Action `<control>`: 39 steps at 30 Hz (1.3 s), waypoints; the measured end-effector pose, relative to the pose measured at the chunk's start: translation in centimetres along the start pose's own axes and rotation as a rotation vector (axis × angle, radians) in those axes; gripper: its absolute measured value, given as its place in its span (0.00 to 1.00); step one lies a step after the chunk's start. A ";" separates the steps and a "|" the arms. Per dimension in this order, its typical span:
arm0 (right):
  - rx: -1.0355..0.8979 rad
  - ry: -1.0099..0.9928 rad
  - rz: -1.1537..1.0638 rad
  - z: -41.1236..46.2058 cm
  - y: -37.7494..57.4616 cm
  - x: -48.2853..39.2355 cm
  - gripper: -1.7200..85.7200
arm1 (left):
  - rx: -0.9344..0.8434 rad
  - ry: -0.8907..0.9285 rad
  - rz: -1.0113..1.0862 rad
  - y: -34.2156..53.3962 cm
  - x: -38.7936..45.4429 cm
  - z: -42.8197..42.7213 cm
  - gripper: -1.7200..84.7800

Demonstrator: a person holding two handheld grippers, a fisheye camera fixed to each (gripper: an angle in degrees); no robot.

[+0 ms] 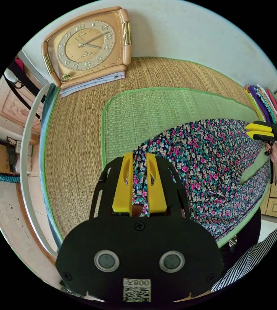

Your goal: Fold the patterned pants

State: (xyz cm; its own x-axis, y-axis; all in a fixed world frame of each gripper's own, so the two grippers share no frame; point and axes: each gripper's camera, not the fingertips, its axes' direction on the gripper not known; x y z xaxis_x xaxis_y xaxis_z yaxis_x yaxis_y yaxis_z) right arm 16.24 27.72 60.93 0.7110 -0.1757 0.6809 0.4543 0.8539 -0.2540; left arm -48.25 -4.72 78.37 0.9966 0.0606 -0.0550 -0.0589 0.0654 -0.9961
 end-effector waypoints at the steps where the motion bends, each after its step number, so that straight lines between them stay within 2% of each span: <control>1: -0.009 0.015 -0.012 0.8 -1.2 -0.2 0.11 | -0.016 0.000 0.014 -0.2 -0.6 -0.3 0.10; 5: -0.064 0.051 -0.043 4.0 -5.0 -0.8 0.11 | -0.108 -0.046 0.072 -0.1 -2.1 -1.2 0.10; 15: -0.184 0.162 -0.072 10.0 -9.6 -2.8 0.11 | -0.068 -0.001 0.104 2.6 -5.1 -6.8 0.04; 23: -0.220 0.169 -0.074 12.3 -11.3 -5.0 0.04 | -0.060 0.014 0.069 5.4 -8.0 -12.4 0.03; 39: -0.061 0.121 -0.049 6.3 -7.8 -11.8 0.02 | 0.091 0.061 0.119 17.0 -9.5 -24.9 0.03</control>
State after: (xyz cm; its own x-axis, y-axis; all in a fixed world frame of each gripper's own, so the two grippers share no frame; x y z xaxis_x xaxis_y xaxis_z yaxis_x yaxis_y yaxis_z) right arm 0.94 26.22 59.24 0.7446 -0.2775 0.6071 0.5196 0.8119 -0.2661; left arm -57.26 -28.98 60.30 0.9837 0.0125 -0.1792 -0.1790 0.1516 -0.9721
